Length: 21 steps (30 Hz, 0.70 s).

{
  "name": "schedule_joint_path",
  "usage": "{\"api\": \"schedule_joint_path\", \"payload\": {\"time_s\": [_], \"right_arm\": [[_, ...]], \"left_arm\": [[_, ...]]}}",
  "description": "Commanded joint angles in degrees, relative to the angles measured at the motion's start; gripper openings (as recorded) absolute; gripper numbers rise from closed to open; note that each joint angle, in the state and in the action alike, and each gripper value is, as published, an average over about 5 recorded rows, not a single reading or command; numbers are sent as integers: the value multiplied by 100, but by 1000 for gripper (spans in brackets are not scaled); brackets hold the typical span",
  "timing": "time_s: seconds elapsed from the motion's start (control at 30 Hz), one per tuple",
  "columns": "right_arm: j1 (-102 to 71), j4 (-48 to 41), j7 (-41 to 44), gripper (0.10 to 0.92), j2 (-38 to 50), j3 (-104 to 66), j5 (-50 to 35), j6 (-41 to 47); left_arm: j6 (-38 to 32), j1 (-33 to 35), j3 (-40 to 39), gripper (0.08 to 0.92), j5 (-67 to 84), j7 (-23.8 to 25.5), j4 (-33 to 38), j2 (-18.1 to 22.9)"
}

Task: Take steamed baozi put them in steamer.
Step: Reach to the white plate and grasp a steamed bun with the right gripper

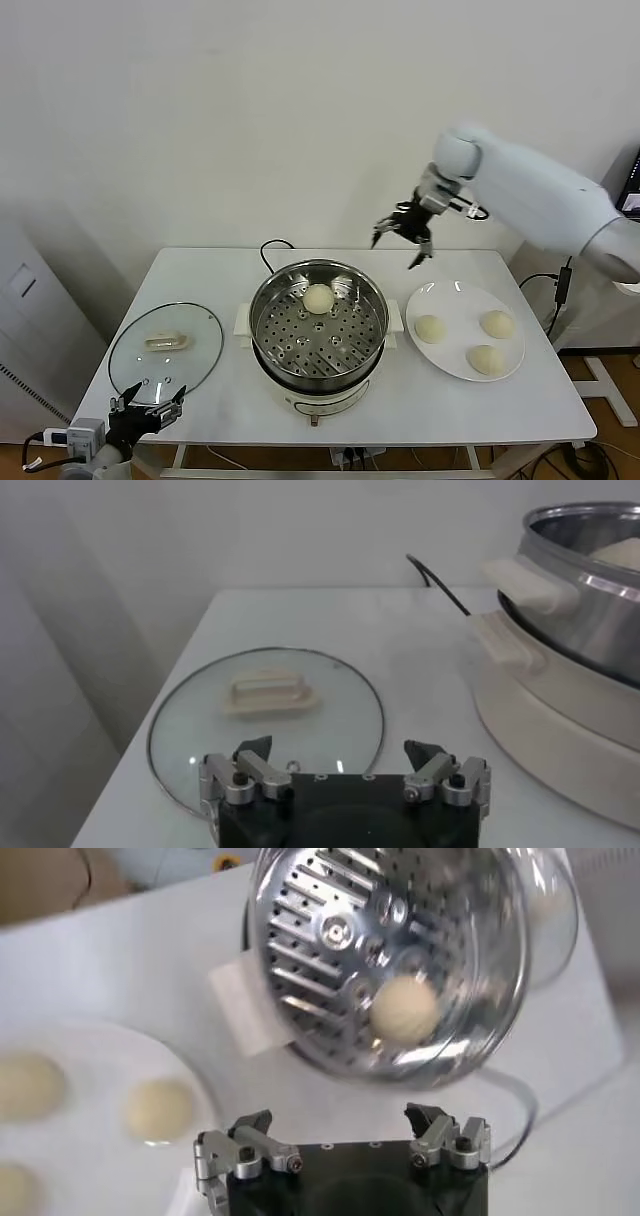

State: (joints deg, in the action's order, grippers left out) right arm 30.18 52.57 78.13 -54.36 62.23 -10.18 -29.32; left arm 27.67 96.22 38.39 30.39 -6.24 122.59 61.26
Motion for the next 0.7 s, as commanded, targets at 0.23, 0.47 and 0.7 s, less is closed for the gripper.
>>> {"api": "schedule_joint_path", "payload": {"time_s": [0.23, 0.47, 0.7], "right_arm": [[-687, -743, -92, 823, 414, 26, -251, 2142], [-1422, -1034, -220, 823, 247, -413, 108, 2161], [-2041, -1236, -381, 823, 59, -904, 444, 2148]], "left_arm": [[17, -9, -5, 823, -2, 4, -15, 25], [42, -43, -7, 823, -3, 6, -18, 28], [47, -82, -37, 823, -4, 10, -61, 29]]}}
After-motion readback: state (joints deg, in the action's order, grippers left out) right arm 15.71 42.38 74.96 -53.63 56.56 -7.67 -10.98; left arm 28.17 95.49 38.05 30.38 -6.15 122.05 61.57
